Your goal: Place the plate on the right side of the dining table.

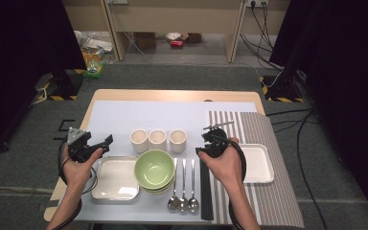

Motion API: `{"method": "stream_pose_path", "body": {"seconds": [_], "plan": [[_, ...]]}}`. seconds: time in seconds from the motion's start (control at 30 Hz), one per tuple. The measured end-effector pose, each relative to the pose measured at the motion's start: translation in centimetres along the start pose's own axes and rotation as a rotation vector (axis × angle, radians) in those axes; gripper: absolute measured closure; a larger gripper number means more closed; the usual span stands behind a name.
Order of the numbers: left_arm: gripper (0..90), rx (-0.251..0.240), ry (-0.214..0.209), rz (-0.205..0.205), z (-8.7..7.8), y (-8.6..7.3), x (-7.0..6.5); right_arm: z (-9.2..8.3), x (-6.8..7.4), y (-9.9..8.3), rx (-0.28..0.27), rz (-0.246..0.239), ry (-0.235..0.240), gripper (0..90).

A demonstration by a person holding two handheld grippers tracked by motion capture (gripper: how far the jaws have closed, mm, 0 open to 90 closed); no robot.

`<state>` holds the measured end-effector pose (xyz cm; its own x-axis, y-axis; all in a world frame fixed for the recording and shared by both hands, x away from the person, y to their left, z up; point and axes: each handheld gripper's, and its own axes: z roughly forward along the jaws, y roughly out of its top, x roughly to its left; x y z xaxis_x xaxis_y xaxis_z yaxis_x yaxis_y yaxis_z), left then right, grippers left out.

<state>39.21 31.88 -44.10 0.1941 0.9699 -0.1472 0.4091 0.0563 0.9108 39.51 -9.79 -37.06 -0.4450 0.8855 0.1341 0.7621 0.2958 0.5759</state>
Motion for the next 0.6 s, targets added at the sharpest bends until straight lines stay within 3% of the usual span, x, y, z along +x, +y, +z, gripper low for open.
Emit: {"method": "stream_pose_path", "body": {"seconds": [0.6], "plan": [[9.3, 0.008, -0.004, 0.003, 0.1, -0.1, -0.1, -0.6, 1.9, 0.0, -0.012, -0.044, 0.027, 60.2]]}}
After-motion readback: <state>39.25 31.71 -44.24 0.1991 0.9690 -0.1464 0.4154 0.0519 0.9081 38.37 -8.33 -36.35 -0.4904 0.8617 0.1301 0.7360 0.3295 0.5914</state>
